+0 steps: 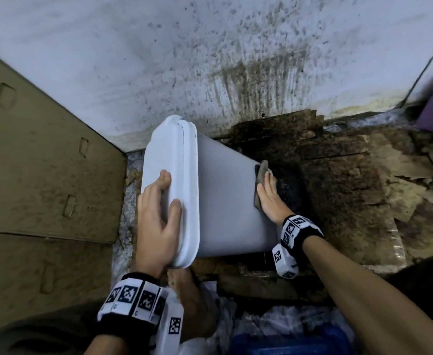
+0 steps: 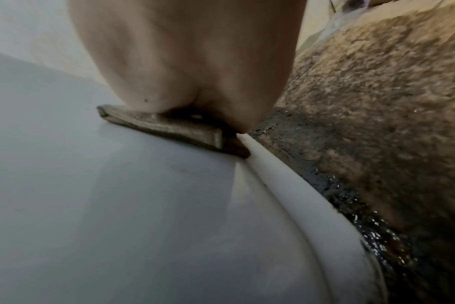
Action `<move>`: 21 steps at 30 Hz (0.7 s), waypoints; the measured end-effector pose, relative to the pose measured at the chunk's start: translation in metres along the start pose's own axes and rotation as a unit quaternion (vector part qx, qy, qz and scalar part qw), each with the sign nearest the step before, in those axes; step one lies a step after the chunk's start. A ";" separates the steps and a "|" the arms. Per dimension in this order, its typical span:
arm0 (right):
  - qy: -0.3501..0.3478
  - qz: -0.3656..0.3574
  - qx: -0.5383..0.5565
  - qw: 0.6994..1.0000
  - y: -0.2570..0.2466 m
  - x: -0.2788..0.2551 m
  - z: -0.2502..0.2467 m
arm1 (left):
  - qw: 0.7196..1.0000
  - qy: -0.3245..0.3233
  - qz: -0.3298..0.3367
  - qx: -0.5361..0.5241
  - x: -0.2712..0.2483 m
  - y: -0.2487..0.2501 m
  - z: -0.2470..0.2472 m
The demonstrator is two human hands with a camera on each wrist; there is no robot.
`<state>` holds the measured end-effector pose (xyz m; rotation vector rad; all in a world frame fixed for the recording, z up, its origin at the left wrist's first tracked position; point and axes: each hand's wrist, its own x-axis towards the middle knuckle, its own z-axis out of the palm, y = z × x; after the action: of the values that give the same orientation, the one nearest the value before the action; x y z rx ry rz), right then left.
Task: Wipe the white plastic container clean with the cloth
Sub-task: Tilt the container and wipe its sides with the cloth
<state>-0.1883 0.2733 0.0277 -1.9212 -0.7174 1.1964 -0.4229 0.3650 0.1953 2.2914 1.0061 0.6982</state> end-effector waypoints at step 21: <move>0.004 -0.214 -0.103 0.971 -0.099 -0.027 0.032 | 1.000 -0.009 -0.008 -0.003 0.001 -0.005 -0.001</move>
<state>-0.2353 0.3174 0.1131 -1.8061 -1.2191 0.8698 -0.4254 0.3689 0.1935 2.2785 1.0118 0.6730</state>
